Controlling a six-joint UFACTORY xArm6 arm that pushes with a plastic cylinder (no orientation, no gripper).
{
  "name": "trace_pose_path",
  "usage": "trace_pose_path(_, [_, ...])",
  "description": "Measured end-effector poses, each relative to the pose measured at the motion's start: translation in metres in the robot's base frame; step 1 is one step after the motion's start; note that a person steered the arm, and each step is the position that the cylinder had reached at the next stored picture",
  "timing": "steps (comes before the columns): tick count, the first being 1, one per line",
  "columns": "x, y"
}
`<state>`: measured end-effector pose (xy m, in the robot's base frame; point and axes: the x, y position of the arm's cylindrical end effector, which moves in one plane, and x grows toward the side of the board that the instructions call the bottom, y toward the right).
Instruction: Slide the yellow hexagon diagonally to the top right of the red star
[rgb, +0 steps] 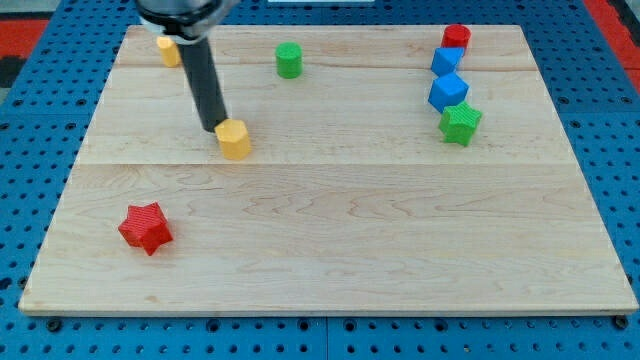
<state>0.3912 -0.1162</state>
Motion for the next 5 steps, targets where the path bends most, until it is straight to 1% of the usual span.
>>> trace_pose_path(1, [0.028,0.014])
trace_pose_path(2, [0.032,0.008])
trace_pose_path(3, [0.032,-0.029])
trace_pose_path(4, [0.037,-0.039])
trace_pose_path(5, [0.058,-0.039])
